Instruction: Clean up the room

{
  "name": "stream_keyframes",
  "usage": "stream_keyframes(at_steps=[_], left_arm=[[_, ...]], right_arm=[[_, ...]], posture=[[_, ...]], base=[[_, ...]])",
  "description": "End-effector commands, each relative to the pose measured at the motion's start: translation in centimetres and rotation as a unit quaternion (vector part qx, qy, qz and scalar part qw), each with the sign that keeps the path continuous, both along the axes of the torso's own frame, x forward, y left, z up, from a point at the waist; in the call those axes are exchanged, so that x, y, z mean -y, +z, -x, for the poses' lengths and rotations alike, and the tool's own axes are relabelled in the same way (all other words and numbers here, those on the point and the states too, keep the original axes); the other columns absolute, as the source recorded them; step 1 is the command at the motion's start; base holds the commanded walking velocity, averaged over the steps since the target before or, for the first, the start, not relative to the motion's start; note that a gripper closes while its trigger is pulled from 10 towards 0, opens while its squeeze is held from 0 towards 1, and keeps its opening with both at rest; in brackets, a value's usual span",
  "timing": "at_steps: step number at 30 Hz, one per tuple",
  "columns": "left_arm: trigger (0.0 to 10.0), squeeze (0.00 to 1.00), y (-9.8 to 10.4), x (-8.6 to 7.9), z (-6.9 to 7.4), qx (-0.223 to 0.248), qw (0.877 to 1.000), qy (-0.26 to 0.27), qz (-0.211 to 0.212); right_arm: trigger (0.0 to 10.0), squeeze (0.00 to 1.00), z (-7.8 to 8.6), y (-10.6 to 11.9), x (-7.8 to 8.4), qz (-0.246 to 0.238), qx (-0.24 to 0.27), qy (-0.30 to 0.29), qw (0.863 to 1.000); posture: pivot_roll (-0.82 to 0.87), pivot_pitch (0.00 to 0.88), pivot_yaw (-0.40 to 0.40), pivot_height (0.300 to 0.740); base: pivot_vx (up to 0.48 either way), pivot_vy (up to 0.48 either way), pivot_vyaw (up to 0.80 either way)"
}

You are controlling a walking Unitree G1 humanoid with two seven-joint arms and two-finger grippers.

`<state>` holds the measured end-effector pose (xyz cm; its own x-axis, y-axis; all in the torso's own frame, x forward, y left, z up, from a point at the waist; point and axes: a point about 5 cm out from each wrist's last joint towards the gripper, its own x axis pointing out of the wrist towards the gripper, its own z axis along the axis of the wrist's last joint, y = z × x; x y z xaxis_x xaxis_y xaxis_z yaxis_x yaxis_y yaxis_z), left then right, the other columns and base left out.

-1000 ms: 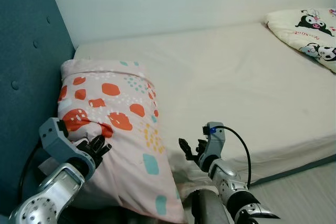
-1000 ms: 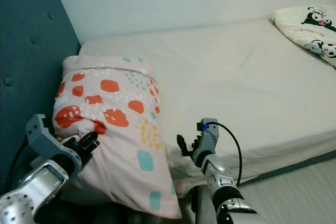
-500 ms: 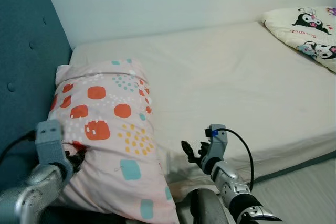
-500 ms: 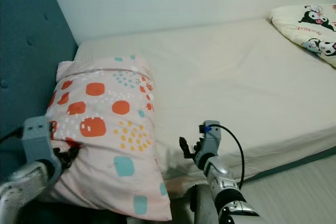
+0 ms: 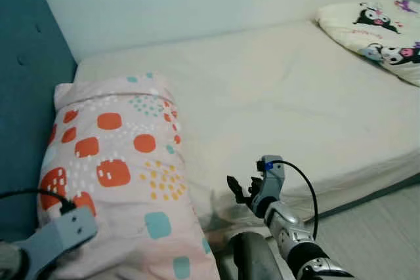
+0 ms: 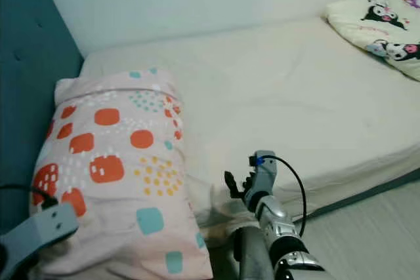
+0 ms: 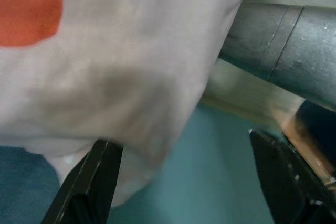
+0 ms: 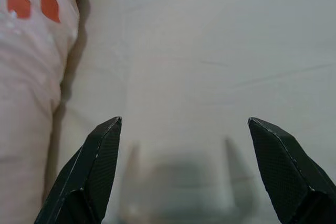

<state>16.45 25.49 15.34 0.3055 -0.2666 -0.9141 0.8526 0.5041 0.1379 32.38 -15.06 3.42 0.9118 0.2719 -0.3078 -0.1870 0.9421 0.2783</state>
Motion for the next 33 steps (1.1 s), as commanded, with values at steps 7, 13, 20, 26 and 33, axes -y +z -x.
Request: stream_keyframes(at_steps=[7, 13, 20, 26, 33], left_arm=[[10.0, 1.0, 0.8, 3.6, 2.5, -0.091, 0.974, -0.177, 0.113], [10.0, 0.27, -2.0, 5.6, 4.2, -0.123, 0.953, -0.243, 0.131], [10.0, 0.0, -9.0, 7.6, -0.8, 0.015, 0.969, -0.24, 0.051], [10.0, 0.0, -8.9, 9.5, -3.3, 0.099, 0.963, -0.241, 0.064], [10.0, 0.0, -8.7, 10.5, -7.4, 0.228, 0.94, -0.254, -0.003]], right_arm=[[10.0, 0.0, 0.4, -0.5, -0.5, -0.005, -0.01, 0.005, 1.0], [10.0, 0.0, 0.4, -0.5, -0.6, -0.004, -0.012, 0.004, 1.0], [10.0, 0.0, 0.5, -0.6, -0.4, -0.005, -0.011, -0.005, 1.0], [10.0, 0.0, 0.4, -0.5, -0.4, -0.004, -0.009, -0.002, 1.0], [10.0, 0.0, 0.4, -0.4, -0.2, -0.005, -0.006, -0.009, 1.0]], posture=[[-0.07, 0.13, 0.001, 0.595], [-0.08, 0.131, 0.005, 0.595], [-0.1, 0.123, 0.014, 0.595], [-0.11, 0.119, 0.012, 0.595], [-0.12, 0.114, 0.018, 0.595]], base=[[0.0, 0.0, 0.0], [0.0, 0.0, 0.0], [0.0, 0.0, 0.0], [0.0, 0.0, 0.0], [0.0, 0.0, 0.0]])
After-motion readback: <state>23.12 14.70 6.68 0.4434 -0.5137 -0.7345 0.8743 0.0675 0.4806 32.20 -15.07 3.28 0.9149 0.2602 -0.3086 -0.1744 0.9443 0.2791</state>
